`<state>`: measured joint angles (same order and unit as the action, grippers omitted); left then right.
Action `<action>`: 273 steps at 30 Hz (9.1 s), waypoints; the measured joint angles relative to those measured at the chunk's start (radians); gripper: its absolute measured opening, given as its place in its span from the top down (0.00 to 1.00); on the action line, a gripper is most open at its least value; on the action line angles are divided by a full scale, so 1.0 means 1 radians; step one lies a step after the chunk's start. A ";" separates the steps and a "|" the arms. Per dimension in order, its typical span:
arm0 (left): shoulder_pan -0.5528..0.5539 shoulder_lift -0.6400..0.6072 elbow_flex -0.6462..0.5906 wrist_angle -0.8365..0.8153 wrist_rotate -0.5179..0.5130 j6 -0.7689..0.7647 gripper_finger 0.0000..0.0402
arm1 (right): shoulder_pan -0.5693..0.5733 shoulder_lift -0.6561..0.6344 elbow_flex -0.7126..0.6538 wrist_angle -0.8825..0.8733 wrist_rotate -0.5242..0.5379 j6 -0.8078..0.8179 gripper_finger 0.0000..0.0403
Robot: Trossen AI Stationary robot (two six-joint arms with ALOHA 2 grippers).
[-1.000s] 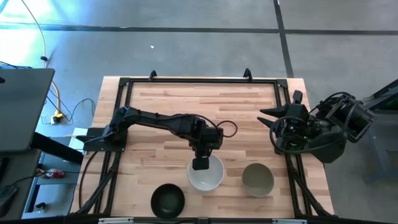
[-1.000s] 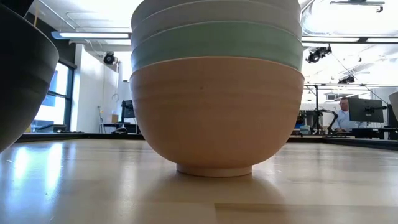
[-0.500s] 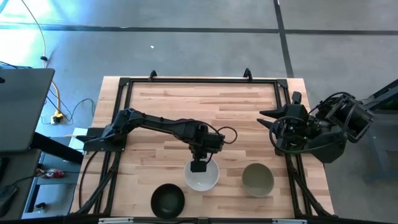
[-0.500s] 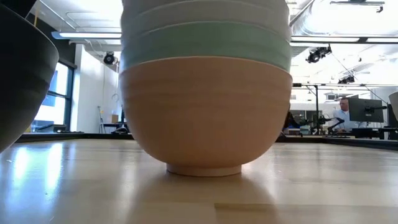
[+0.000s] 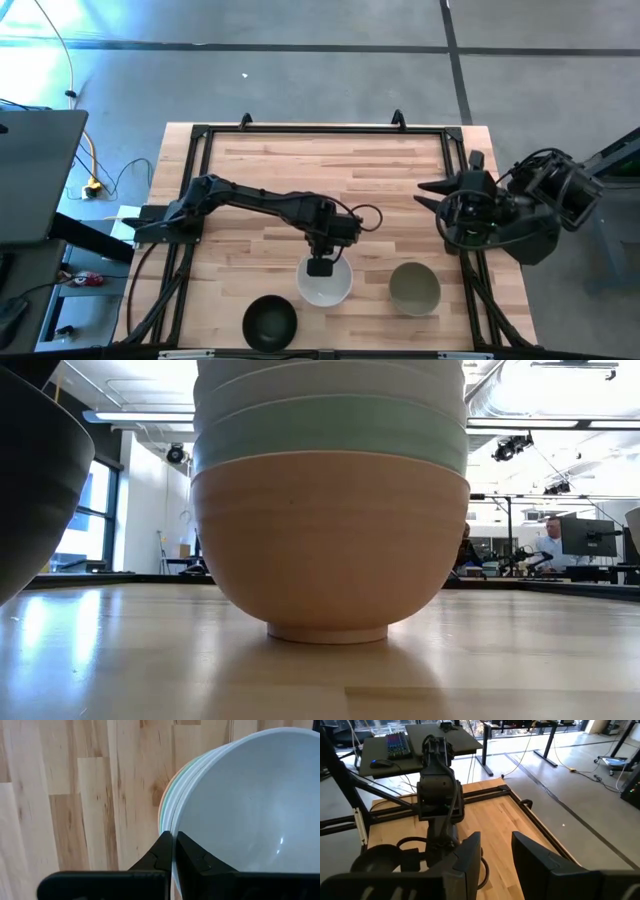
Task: Nest bowls inside each other
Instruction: Stack the white bowl on top of the white bowl, then stack the gray bowl on top of the white bowl
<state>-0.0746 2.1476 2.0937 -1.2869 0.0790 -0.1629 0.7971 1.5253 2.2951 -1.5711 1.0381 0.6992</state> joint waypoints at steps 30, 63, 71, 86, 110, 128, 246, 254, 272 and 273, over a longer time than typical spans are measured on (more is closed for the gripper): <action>-0.004 -0.025 0.000 0.016 -0.016 0.009 0.62 | 0.020 0.000 -0.035 0.001 -0.078 0.098 0.75; 0.026 -0.302 0.001 -0.027 -0.223 0.151 0.58 | -0.011 -0.001 -0.680 0.000 -0.699 0.990 0.75; 0.065 -0.341 0.001 -0.026 -0.223 0.183 0.58 | -0.011 -0.001 -0.796 0.000 -0.979 1.125 0.75; 0.108 -0.343 0.000 0.000 -0.168 0.237 0.58 | -0.011 0.000 -0.808 0.001 -0.955 0.787 0.75; 0.109 -0.342 0.000 0.019 -0.116 0.100 0.58 | -0.012 -0.112 -1.256 0.334 -1.085 0.523 0.75; 0.102 -0.342 0.000 0.071 -0.115 -0.026 0.58 | -0.103 -0.159 -1.298 0.386 -1.044 0.647 0.75; 0.213 -1.201 -0.954 0.295 -0.275 0.104 0.58 | -0.508 0.512 -0.136 0.082 -1.137 0.456 1.00; 0.213 -1.216 -0.954 0.302 -0.275 0.085 0.58 | -0.502 0.519 -0.137 0.076 -1.100 0.471 1.00; 0.212 -1.256 -0.954 0.305 -0.264 0.059 0.58 | -0.502 0.569 -0.138 0.080 -1.110 0.446 1.00; 0.212 -1.257 -0.954 0.305 -0.262 0.059 0.58 | -0.502 0.570 -0.138 0.082 -1.110 0.446 1.00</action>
<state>0.1379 0.8902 1.1397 -0.9823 -0.1830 -0.1042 0.2955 2.0951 2.1567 -1.4888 -0.0715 1.1449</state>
